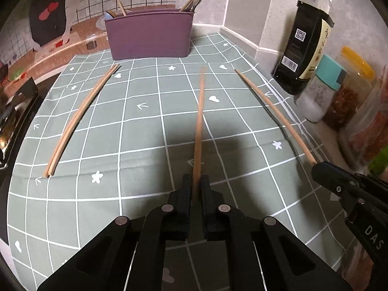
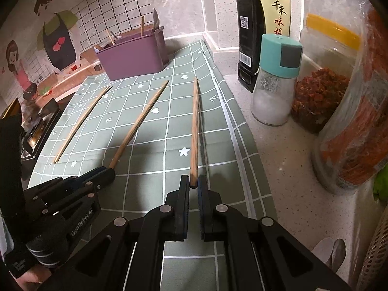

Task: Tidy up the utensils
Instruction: 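Grasp a wooden chopstick with the left gripper while the right gripper lifts its chopstick, then carry both chopsticks over the purple holder and open both grippers to drop them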

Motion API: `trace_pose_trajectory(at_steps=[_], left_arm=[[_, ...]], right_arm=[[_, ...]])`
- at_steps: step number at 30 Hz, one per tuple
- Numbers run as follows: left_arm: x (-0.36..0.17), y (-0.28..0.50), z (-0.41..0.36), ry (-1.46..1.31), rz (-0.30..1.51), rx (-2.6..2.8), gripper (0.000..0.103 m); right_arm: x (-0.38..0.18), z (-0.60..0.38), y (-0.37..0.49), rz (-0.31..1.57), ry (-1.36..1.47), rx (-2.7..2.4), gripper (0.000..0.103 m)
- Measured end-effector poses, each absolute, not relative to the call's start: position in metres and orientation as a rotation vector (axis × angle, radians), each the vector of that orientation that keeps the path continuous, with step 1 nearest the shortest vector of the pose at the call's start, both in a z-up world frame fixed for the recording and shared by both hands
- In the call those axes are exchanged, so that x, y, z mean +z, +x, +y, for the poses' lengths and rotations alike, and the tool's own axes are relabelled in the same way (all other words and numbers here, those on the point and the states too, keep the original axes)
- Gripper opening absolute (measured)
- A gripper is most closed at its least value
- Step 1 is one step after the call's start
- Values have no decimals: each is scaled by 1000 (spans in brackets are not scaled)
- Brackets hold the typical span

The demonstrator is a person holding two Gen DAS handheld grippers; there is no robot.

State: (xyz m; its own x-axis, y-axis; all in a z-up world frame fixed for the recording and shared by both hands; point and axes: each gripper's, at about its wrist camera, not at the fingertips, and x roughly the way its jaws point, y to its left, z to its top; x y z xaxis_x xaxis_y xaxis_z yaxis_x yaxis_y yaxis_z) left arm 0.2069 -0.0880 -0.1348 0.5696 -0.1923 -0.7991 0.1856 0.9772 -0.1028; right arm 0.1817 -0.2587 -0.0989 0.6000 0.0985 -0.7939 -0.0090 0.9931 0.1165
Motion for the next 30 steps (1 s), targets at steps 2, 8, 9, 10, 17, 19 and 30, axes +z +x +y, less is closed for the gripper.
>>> trace_pose_trajectory(at_steps=[2,8,9,10,17,19,30], left_arm=[[-131,205,-83,-24,919,-223,7],[-94,193,-69,-22,783,-207,7],[-89,192,-66,-25,765,-205,7],[-81,191,-62,-31,738,-200,7],[-41,184,-38,-61,648,-203,7],[-34,184,-33,-69,633,-202,7],[3,192,-20,-53,566,-240,7]], right_arm=[[-98,-258,182,925,101,65,6],[-86,-256,183,895,75,71,6],[-82,-256,183,886,66,69,6],[-79,-255,183,878,60,69,6],[-56,-256,186,830,39,69,6],[-46,-255,186,808,28,74,6],[15,-251,201,691,15,95,6]])
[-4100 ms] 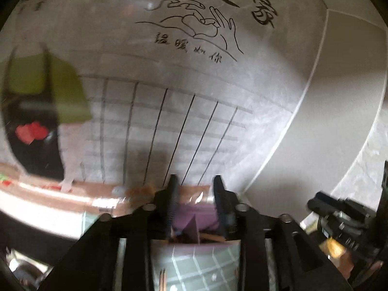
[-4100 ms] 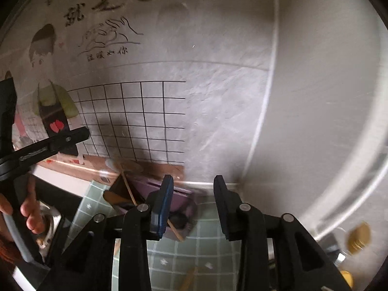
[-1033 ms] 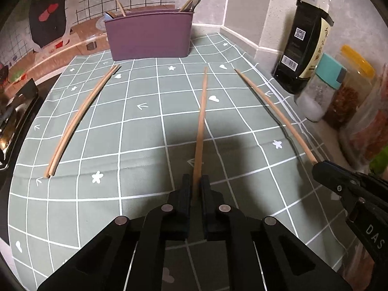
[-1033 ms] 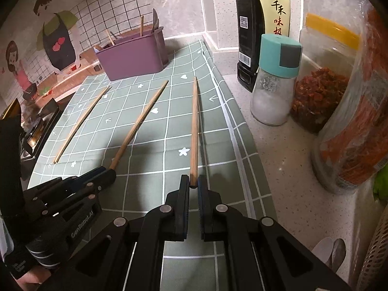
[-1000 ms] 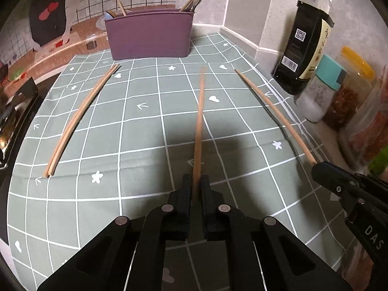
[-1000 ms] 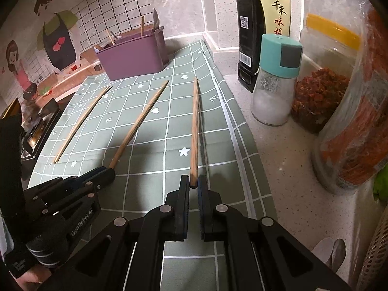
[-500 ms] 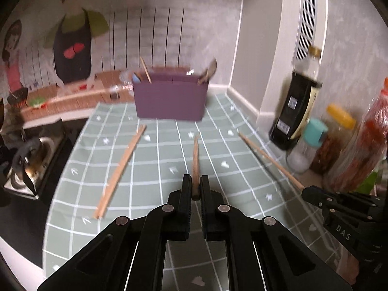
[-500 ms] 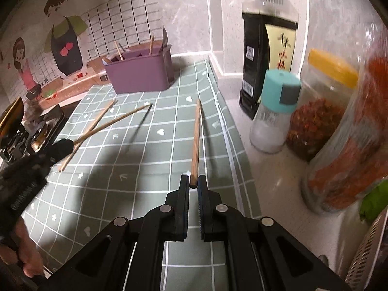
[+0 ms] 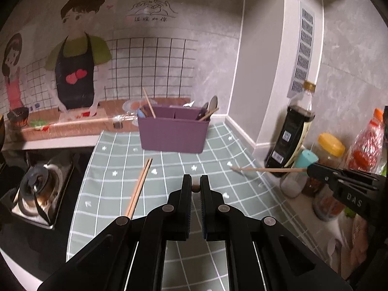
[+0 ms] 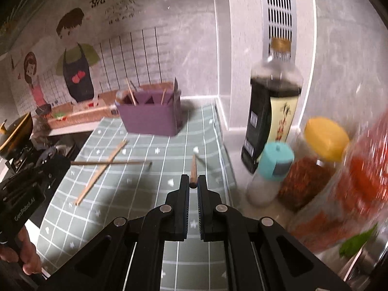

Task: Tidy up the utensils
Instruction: 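Carry both chopsticks over the purple holder and open both grippers to drop them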

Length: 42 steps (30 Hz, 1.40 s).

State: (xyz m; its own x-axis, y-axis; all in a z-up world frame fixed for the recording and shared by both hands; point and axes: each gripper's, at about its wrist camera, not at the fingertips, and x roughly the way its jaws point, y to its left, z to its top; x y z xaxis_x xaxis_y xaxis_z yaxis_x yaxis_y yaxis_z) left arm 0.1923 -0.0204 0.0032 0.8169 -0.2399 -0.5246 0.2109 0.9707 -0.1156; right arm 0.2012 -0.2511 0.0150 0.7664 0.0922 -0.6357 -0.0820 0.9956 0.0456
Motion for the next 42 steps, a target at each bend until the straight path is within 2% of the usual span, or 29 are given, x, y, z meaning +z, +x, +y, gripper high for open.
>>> trace_pose_trajectory(at_steps=[8,15,27,33,42], left_arm=[[56,224,-2,-69,528,-298,6],[109,251,19,-86,512,-356,6],[215,333,42,30,532,-352,6],[215,386,51,58,651,-338,6],[159,460,51,64,763,-329,6]], right_arm=[[59,-237,237,677,-21,115,6],[118,-222,263,654,-38,164,6],[246,-173,311,446,-105,139,6],[259,-160,365,436,-80,136,6],[199,-146,443,537,-47,135,6]])
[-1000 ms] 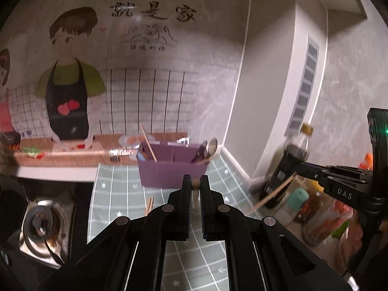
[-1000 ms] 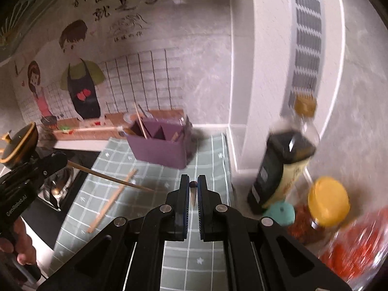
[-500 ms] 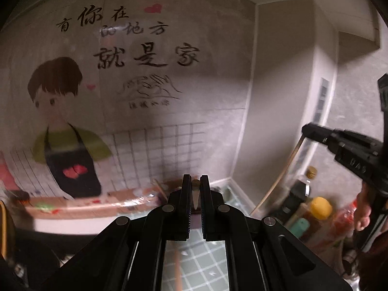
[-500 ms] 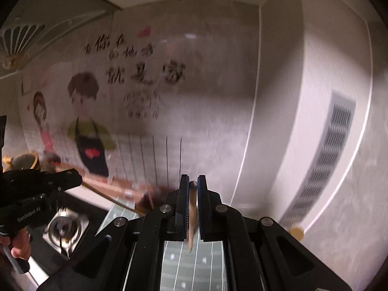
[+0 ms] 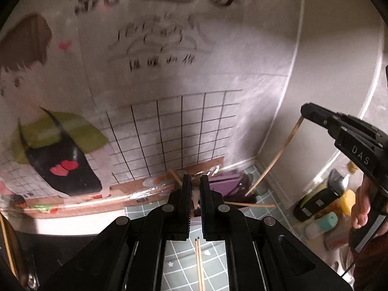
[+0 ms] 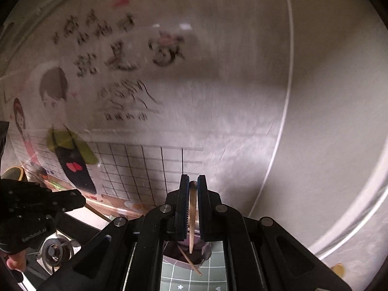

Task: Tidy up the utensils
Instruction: 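Carry both chopsticks over the purple holder and open both grippers to drop them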

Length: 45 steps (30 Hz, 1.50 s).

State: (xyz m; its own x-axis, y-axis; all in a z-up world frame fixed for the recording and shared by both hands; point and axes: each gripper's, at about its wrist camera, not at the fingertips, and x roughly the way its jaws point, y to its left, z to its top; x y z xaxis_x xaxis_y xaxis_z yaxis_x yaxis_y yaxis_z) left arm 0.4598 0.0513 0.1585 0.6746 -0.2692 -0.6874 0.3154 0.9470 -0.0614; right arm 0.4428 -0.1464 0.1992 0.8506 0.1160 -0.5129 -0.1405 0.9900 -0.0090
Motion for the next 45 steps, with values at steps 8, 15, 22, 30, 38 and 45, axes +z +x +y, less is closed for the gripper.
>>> trace_pose_trajectory(at_steps=[8,15,22,30,38,45], left_arm=[[114,502,48,15,843,-336,7],[92,517,49,-16,875,-328,7],[80,523,51,-68,878,-338,9],[109,508,63,-172,761,-357,11],[133,454,76,-146,626,-331,13],[95,394,101,-163,662,-227,15]], right_arm=[[138,-157,485,680,35,164,6],[105,-154,498,748,28,163,6],[96,-154,498,753,1,145,7],[109,-163,483,722,7,187,20],[130,-164,441,628,-66,144,29],[107,-147,396,650,-128,175,35]])
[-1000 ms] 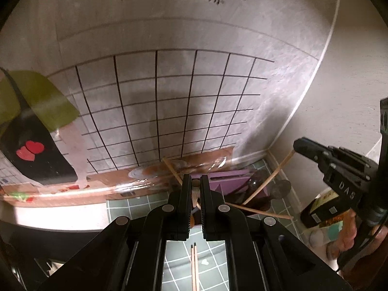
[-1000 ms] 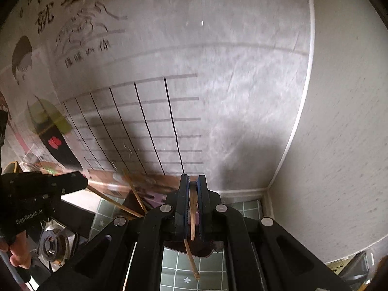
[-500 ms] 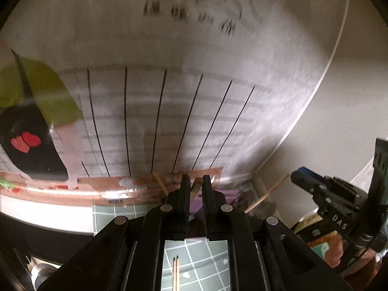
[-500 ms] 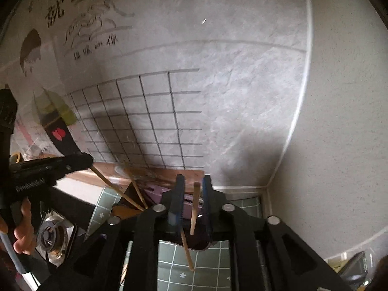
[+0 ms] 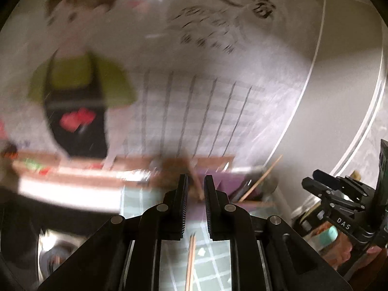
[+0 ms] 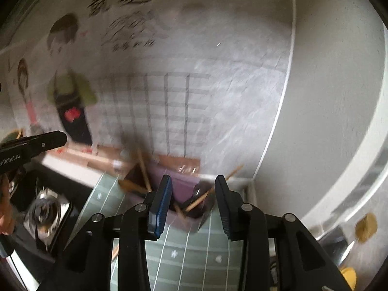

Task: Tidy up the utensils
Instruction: 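Carry both chopsticks over the purple holder and open both grippers to drop them, then lower both grippers toward the last two wooden chopsticks on the mat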

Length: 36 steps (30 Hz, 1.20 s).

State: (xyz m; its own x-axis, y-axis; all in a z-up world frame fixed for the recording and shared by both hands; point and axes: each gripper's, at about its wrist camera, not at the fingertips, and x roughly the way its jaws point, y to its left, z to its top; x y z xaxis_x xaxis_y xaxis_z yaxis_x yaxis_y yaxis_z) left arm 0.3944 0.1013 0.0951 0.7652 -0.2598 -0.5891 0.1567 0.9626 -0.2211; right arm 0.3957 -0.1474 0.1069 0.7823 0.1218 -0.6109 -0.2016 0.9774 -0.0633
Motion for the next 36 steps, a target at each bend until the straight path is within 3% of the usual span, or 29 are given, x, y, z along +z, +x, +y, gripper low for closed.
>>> trace_pose_trajectory(at_steps=[19,26,36], left_arm=[[-67,214,163,-297,859,-10,16],[-84,190,167,-282,864,-6,16],[-88,178,173,-286,865,-32,16]], right_arm=[[-58,-69,281,980,-118,354,35],[-96,-35,253,1080,-64,434,34],[-112,2,242,1069,-169,445,33]])
